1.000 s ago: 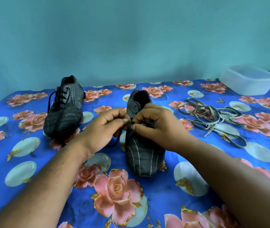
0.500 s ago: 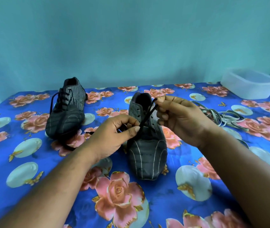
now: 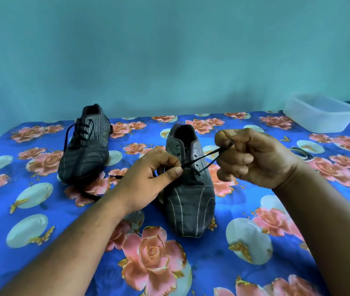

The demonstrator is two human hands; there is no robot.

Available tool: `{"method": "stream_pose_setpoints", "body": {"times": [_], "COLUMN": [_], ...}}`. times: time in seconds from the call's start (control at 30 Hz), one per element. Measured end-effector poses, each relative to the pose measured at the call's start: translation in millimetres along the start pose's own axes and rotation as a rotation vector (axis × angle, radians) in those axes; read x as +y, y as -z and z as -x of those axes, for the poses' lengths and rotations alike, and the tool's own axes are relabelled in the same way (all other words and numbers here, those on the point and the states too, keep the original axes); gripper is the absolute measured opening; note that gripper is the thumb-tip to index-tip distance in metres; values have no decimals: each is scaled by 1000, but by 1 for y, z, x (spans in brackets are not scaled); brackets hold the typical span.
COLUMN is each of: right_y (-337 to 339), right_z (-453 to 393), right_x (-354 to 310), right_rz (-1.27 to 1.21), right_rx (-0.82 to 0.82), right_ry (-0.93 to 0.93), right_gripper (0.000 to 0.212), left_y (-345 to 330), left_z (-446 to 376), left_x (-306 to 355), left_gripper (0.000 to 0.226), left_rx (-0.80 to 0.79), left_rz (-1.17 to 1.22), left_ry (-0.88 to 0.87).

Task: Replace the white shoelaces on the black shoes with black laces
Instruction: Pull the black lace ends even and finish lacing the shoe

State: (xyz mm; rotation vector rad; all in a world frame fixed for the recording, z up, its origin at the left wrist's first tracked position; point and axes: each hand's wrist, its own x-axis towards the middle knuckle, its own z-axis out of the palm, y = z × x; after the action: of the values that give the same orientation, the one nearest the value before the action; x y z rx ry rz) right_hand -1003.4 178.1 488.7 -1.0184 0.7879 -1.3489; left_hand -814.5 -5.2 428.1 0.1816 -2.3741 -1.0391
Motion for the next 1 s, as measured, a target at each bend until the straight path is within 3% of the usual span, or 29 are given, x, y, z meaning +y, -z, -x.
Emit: {"method": "stream_pose_setpoints", "body": {"times": [0.1, 0.23, 0.33, 0.43, 0.53, 0.7, 0.87, 1.0], "right_y": [6, 15, 19, -1, -13, -7, 8, 42], "right_z": [4, 3, -7, -16, -27, -27, -20, -10], "right_x": [-11, -22, -12, 12, 33, 33, 26, 18], "right_rz": [-152, -53, 240, 927, 1535, 1725, 1721, 1750], "right_rx": [55, 610, 810, 645, 411, 311, 317, 518], "right_ry": [191, 460, 390, 301, 229, 427, 391, 305], "right_gripper": [22, 30, 27, 28, 47, 16, 20, 24], "left_y": [2, 2, -3, -7, -6, -3, -6, -5], "left_z": [1, 2, 2, 2, 2, 1, 1, 1], "left_x": [-2, -1, 4, 10, 11, 6, 8, 6], "left_gripper": [23, 9, 6, 14, 13, 8, 11, 16], "left_rx": [9, 25, 43, 45, 50, 69, 59, 47], "left_rz": [19, 103, 107, 96, 68, 49, 32, 31], "left_ry": [29, 75, 59, 62, 59, 52, 43, 26]}}
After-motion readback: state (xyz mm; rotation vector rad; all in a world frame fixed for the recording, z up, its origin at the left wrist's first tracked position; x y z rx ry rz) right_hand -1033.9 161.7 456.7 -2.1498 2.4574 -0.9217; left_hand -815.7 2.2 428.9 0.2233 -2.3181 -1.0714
